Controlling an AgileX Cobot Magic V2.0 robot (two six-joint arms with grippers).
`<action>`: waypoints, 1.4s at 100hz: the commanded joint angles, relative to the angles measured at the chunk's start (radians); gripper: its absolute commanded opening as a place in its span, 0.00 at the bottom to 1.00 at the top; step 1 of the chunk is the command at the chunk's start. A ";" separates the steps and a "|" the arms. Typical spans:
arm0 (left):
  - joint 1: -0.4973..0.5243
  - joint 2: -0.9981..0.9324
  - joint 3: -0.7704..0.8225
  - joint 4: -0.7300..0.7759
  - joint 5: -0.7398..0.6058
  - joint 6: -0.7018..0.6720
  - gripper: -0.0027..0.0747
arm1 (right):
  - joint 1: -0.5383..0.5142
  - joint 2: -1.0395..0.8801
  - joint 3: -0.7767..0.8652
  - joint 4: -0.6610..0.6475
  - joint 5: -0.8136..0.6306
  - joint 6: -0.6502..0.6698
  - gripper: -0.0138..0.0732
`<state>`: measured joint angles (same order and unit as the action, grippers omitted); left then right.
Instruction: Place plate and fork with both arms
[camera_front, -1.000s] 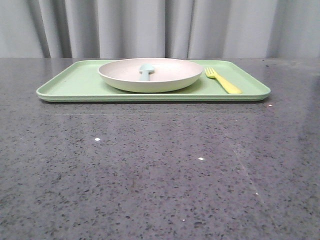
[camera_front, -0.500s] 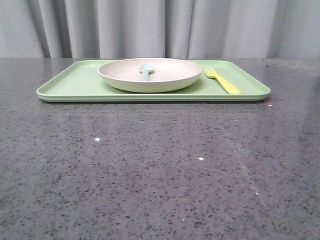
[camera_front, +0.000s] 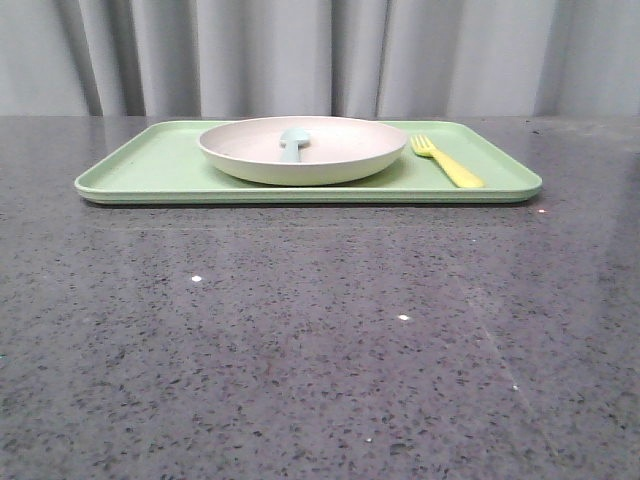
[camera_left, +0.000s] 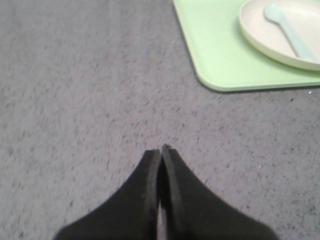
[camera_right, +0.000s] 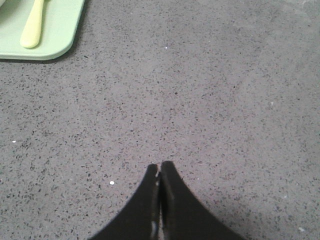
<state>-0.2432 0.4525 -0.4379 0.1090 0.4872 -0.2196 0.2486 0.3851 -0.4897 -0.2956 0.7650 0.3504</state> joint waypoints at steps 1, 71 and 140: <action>0.000 0.001 0.011 -0.068 -0.256 0.163 0.01 | -0.008 0.005 -0.025 -0.033 -0.063 -0.010 0.02; 0.157 -0.389 0.384 -0.101 -0.468 0.234 0.01 | -0.008 0.005 -0.025 -0.033 -0.063 -0.010 0.02; 0.210 -0.487 0.449 -0.083 -0.495 0.234 0.01 | -0.008 0.005 -0.025 -0.033 -0.062 -0.010 0.02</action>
<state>-0.0355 -0.0035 -0.0009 0.0226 0.0830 0.0139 0.2486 0.3851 -0.4897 -0.2956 0.7650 0.3504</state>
